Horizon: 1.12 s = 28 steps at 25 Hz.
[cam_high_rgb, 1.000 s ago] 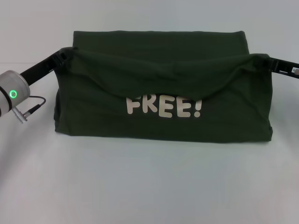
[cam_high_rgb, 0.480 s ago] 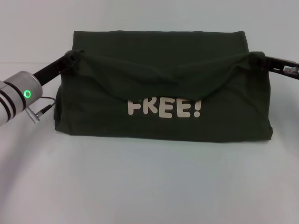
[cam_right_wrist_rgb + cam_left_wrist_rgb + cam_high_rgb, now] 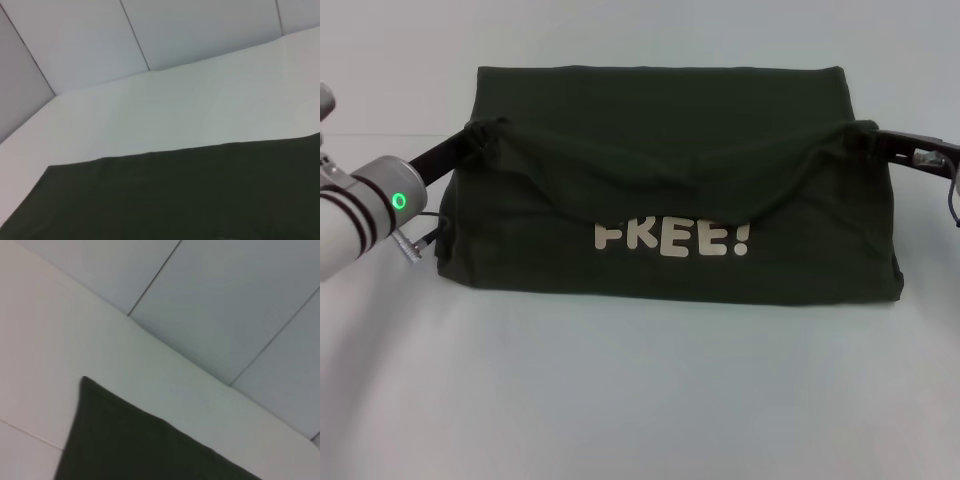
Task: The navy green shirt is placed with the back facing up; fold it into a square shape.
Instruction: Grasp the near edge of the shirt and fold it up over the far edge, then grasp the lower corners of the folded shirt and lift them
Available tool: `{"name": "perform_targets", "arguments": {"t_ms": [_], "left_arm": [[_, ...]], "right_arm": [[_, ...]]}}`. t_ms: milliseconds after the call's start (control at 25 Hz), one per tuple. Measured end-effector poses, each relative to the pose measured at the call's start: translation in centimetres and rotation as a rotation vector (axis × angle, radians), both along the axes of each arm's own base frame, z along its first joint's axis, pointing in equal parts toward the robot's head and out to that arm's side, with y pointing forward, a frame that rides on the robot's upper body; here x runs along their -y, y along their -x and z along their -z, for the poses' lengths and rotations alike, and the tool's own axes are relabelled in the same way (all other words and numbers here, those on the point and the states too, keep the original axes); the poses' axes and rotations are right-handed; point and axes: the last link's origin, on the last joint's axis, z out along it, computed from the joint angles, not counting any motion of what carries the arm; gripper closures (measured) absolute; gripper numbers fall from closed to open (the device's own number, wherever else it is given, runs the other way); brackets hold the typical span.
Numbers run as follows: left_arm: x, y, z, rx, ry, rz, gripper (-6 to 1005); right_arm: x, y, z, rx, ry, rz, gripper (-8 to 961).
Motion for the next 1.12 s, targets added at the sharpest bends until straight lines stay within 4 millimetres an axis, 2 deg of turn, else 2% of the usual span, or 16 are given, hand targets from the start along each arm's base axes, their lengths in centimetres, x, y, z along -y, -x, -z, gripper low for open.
{"name": "perform_targets", "arguments": {"t_ms": [360, 560, 680, 880, 1000, 1120], "left_arm": [[-0.9, 0.5, 0.7, -0.069, -0.009, -0.111, 919], [-0.8, 0.9, 0.5, -0.056, -0.021, -0.128, 740], [-0.7, 0.8, 0.7, -0.052, -0.014, -0.115, 540], [0.4, 0.5, 0.7, -0.031, 0.063, 0.006, 435], [1.4, 1.1, -0.5, 0.048, 0.11, 0.041, 372], [2.5, 1.9, -2.4, 0.06, 0.161, 0.098, 309]], "right_arm": [[0.3, -0.5, 1.1, 0.022, 0.02, 0.023, 699], [0.6, -1.1, 1.0, 0.013, 0.013, 0.042, 499], [0.8, -1.5, 0.9, 0.004, 0.012, 0.052, 434], [2.2, -2.3, -0.2, -0.102, 0.034, 0.066, 324], [3.7, -3.0, -1.2, -0.174, 0.08, 0.038, 259], [5.5, -3.4, -1.9, -0.234, 0.14, -0.003, 139]]}}
